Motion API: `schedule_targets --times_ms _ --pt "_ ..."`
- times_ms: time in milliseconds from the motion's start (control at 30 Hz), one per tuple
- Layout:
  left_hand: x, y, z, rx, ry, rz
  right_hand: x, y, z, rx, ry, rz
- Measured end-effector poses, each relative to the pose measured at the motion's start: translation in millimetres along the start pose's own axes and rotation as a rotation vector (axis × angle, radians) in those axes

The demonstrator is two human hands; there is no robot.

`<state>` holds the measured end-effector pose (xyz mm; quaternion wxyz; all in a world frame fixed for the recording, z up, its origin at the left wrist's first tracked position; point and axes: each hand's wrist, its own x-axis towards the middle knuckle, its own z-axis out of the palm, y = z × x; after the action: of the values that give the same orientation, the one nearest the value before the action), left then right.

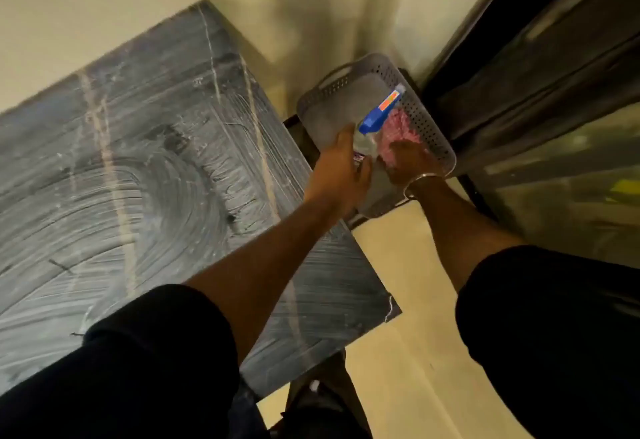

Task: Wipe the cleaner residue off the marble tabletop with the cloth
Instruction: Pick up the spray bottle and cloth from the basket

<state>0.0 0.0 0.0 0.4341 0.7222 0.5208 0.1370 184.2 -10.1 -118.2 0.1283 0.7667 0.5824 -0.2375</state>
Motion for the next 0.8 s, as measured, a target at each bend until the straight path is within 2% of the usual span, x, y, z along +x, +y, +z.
schedule_targets --times_ms 133,267,367,500,633,700,800 --pt "27 -2 23 -0.185 0.006 -0.194 23 0 19 -0.054 0.081 -0.051" --pt "50 -8 34 -0.276 -0.003 -0.299 37 -3 28 -0.058 0.180 -0.019" --pt "66 -17 39 -0.352 0.043 -0.299 45 -8 29 0.038 0.256 -0.001" --pt "82 -21 47 -0.326 0.021 -0.160 57 -5 17 0.229 0.293 0.033" --pt "87 -16 48 -0.357 0.020 -0.050 53 -2 2 0.559 0.357 0.236" --pt "86 -13 44 -0.385 0.071 -0.022 45 0 -5 0.839 0.428 0.332" --pt "79 8 28 -0.396 0.144 0.047 38 7 -21 1.318 0.406 0.447"
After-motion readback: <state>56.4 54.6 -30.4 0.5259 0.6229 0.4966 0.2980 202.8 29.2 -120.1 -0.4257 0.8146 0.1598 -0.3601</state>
